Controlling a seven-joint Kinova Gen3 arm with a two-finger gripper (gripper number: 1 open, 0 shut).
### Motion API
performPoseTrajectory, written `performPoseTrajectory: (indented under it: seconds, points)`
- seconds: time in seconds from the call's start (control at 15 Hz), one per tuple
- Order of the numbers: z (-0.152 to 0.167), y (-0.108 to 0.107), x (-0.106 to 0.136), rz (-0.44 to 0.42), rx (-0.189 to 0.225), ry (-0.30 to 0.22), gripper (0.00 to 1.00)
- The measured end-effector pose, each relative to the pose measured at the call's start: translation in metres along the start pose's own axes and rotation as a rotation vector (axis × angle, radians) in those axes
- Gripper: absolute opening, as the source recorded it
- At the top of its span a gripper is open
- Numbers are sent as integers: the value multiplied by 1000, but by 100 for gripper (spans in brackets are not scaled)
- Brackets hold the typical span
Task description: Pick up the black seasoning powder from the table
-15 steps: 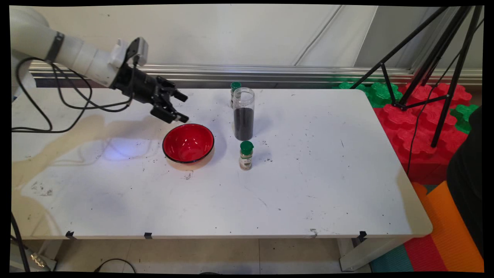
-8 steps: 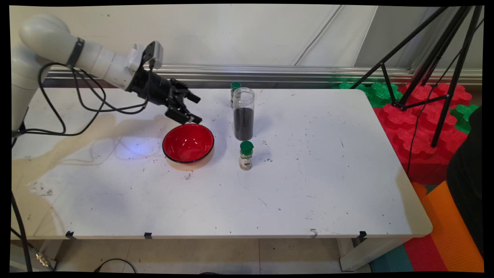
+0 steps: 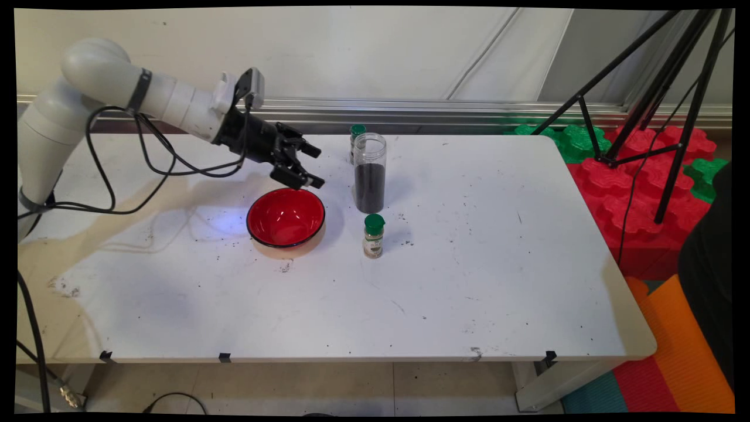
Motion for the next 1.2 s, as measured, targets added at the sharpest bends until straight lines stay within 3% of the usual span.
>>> performPoseTrajectory:
  seconds: [1.2]
  points:
    - [62,-8,-15,1,-36,131,100]
